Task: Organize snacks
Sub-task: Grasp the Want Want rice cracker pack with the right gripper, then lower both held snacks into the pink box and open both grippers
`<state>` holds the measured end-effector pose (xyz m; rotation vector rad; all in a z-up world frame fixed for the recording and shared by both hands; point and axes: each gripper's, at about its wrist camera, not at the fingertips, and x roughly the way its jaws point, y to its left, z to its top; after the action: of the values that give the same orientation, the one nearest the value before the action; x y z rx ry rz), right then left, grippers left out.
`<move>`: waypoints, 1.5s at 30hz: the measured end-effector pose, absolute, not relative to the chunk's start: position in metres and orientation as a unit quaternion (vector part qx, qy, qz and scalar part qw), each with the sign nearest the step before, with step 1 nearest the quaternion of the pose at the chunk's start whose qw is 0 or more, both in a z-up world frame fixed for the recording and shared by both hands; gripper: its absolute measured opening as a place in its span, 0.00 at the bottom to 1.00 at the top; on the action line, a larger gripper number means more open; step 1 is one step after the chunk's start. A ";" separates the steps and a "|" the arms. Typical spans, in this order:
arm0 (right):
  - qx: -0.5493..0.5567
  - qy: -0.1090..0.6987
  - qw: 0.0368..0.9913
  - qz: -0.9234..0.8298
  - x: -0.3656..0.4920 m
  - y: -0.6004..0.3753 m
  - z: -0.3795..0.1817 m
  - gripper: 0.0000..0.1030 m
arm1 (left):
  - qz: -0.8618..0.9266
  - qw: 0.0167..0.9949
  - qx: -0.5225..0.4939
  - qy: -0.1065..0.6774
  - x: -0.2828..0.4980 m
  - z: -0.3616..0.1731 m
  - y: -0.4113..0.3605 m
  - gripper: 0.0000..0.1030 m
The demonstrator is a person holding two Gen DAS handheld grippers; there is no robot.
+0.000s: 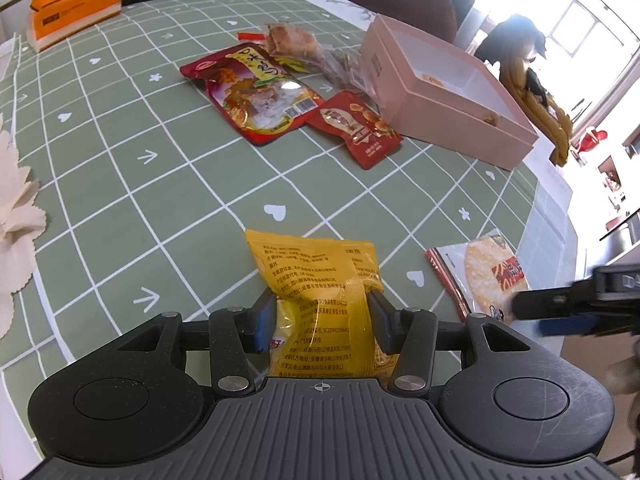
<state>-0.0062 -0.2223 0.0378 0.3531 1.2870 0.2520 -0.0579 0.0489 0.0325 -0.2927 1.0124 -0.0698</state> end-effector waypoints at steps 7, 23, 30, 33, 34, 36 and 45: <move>0.133 0.594 0.785 0.117 0.015 -0.176 0.032 0.86 | -0.033 0.863 -0.139 0.484 -0.062 0.033 0.049 0.52; -0.034 0.541 0.836 0.091 0.020 -0.137 0.030 0.74 | -0.025 0.865 -0.125 0.485 -0.064 0.033 0.040 0.52; 0.017 0.507 0.850 0.145 0.016 -0.180 0.062 0.74 | -0.057 0.896 -0.153 0.413 -0.054 0.060 0.026 0.51; 0.038 0.458 0.874 0.155 0.038 -0.201 0.106 0.74 | -0.085 0.917 -0.155 0.357 -0.014 0.107 0.021 0.51; 0.041 0.439 0.884 0.157 0.049 -0.206 0.124 0.74 | -0.089 0.925 -0.147 0.340 0.006 0.126 0.019 0.51; 0.038 0.404 0.900 0.157 0.083 -0.216 0.164 0.74 | -0.101 0.927 -0.150 0.328 0.046 0.149 0.013 0.51; 0.062 0.443 0.882 0.152 0.227 -0.233 0.160 0.74 | -0.138 0.873 -0.172 0.435 0.210 0.091 -0.030 0.52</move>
<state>0.2271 -0.2329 0.1601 0.1298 0.9221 0.3165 0.2102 -0.0305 0.0909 -0.3583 0.9090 -0.2884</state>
